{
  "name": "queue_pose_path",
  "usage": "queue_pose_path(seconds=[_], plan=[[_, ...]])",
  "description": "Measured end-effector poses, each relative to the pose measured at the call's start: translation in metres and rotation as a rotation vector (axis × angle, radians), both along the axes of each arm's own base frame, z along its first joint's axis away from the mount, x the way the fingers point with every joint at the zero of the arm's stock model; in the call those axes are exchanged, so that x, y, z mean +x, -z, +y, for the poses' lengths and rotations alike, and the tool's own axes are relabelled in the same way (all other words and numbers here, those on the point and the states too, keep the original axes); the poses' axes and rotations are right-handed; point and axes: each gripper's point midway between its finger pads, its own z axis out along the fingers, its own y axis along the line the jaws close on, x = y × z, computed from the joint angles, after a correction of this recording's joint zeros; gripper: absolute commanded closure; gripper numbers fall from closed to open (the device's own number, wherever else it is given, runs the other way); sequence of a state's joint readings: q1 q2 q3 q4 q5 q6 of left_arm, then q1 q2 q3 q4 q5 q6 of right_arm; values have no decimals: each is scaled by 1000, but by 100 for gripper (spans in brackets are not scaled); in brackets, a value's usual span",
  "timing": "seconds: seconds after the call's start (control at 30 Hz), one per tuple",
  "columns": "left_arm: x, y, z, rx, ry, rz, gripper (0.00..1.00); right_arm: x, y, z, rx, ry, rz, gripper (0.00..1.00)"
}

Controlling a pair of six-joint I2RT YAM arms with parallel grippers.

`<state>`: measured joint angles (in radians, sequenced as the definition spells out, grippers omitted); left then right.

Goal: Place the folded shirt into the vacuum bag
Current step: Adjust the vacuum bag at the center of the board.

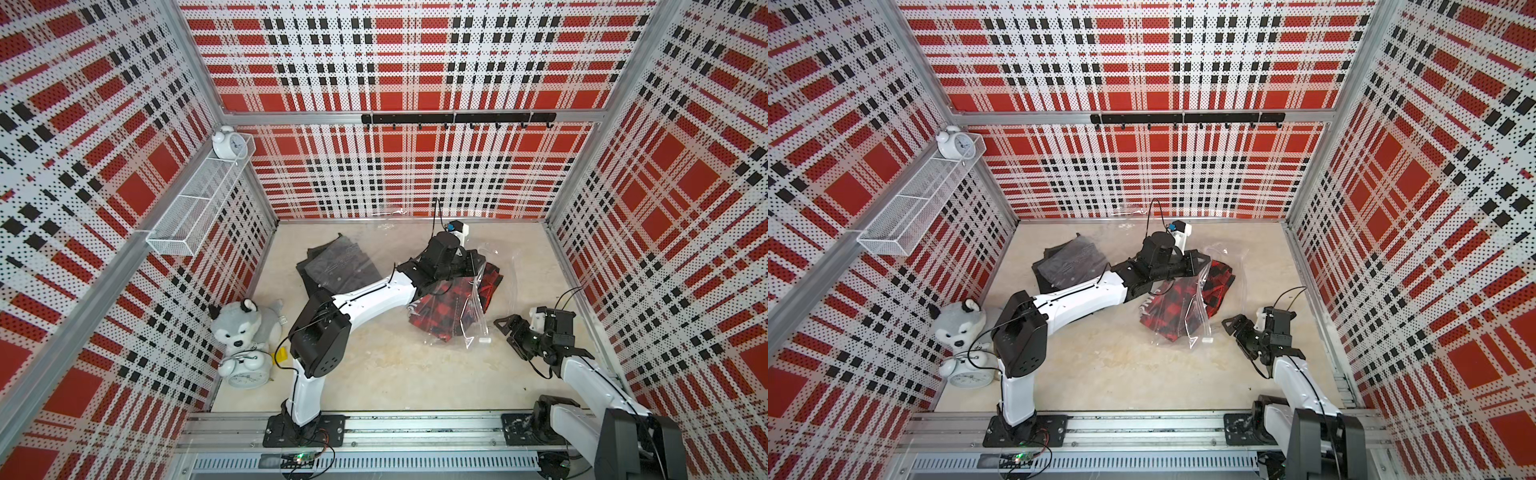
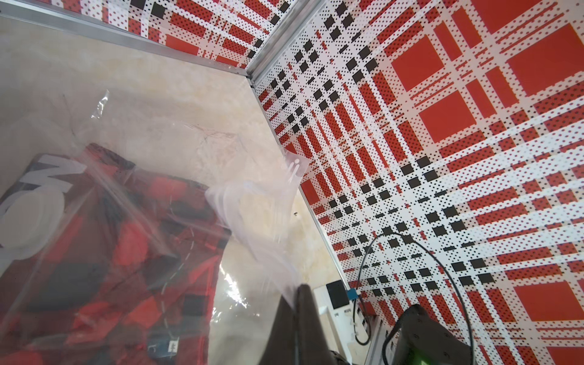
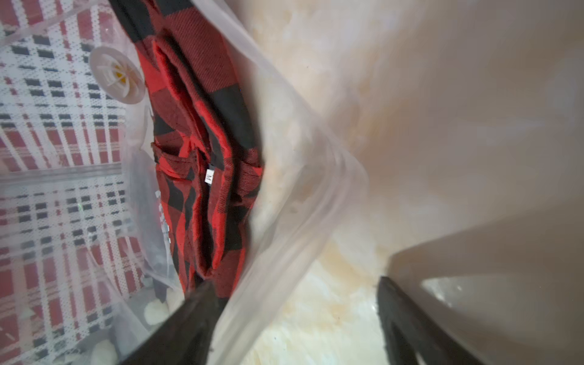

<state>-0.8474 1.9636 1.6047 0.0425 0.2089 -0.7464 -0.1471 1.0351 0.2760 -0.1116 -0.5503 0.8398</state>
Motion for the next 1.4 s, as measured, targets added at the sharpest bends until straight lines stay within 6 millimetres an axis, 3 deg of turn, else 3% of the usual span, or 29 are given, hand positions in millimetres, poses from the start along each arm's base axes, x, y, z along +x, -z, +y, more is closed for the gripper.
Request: queue_pose_path(seconds=[0.1, 0.23, 0.37, 0.5, 0.63, 0.83, 1.0, 1.2, 1.4], plan=[[0, 0, 1, 2, 0, 1, 100, 4, 0, 6, 36, -8, -6, 63], [-1, -1, 2, 7, 2, -6, 100, 13, -15, 15, 42, -41, -53, 86], [0, -1, 4, 20, 2, -10, 100, 33, -60, 29, 37, -87, -158, 96], [4, -2, 7, 38, -4, -25, 100, 52, -113, 43, 39, -130, -274, 98], [14, -18, 13, 46, -17, -58, 100, 64, -163, 62, 43, -173, -351, 99], [32, -76, 25, 35, -34, -156, 100, 86, -227, 86, 36, -217, -440, 100], [44, -127, 42, 1, -44, -232, 100, 107, -275, 90, 21, -215, -509, 100], [49, -174, 58, -42, -38, -289, 100, 111, -319, 87, -11, -205, -577, 100], [44, -211, 53, -105, -7, -341, 100, 107, -350, 84, -30, -199, -620, 100]])
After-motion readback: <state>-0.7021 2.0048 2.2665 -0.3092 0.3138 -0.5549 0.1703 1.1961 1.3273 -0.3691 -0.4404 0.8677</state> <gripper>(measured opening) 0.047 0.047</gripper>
